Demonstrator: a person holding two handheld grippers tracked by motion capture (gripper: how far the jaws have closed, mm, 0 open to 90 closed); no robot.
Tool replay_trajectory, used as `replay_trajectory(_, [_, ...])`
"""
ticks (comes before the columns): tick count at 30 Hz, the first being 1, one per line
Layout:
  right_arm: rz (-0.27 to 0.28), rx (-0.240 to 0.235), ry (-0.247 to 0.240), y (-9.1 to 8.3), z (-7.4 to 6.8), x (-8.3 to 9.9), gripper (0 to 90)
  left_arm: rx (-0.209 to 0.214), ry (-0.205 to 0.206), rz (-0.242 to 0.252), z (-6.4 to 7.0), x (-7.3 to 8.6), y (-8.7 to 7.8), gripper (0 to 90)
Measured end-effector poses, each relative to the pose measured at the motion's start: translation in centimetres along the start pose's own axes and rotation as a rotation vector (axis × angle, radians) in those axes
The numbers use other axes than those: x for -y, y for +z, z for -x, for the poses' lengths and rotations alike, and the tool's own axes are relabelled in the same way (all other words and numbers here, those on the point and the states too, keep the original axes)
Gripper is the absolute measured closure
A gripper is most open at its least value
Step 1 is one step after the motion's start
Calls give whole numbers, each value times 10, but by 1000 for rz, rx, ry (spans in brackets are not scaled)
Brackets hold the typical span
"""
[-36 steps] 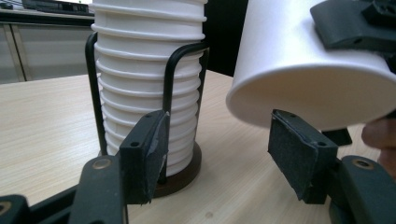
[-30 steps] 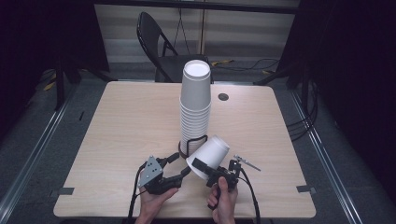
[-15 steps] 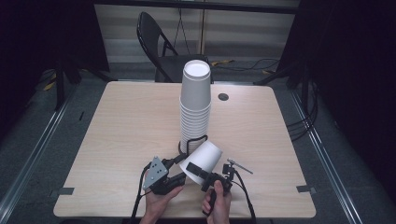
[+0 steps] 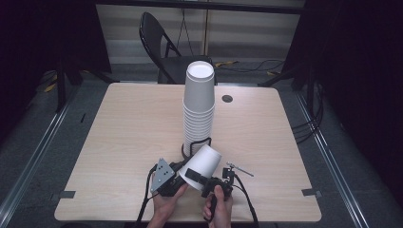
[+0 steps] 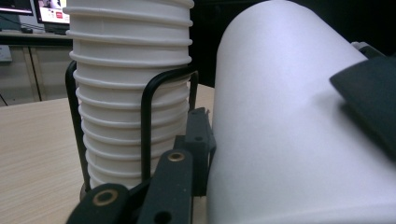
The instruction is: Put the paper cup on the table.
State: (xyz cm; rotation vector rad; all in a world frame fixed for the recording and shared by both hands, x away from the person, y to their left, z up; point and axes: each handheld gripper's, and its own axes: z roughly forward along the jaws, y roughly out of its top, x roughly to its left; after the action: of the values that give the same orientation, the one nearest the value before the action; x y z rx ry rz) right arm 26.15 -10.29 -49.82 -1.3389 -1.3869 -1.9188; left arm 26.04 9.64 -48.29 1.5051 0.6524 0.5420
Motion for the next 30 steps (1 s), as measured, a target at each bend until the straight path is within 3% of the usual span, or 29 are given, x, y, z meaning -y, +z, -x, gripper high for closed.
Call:
replay_trajectory(6, [-3,20,-61,-1,-5,-3,88,13,-17,-13,-2,0,-2,846])
replay_trajectory(12, [1,16,-71,-1,-4,-7,86,33,-25,-16,-2,0,-3,857])
replay_trajectory(16, [16,29,-82,-2,-5,-13,89,71,-26,-22,-2,0,-5,863])
replay_trajectory(23, [67,57,-111,-12,-7,-29,104,147,5,-60,-1,-3,-6,865])
replay_trajectory(27, [87,70,-129,-17,-1,-36,98,157,26,-95,2,-5,-7,866])
replay_trajectory(30, [99,86,-148,-20,-1,-40,100,162,18,-109,2,-6,-8,866])
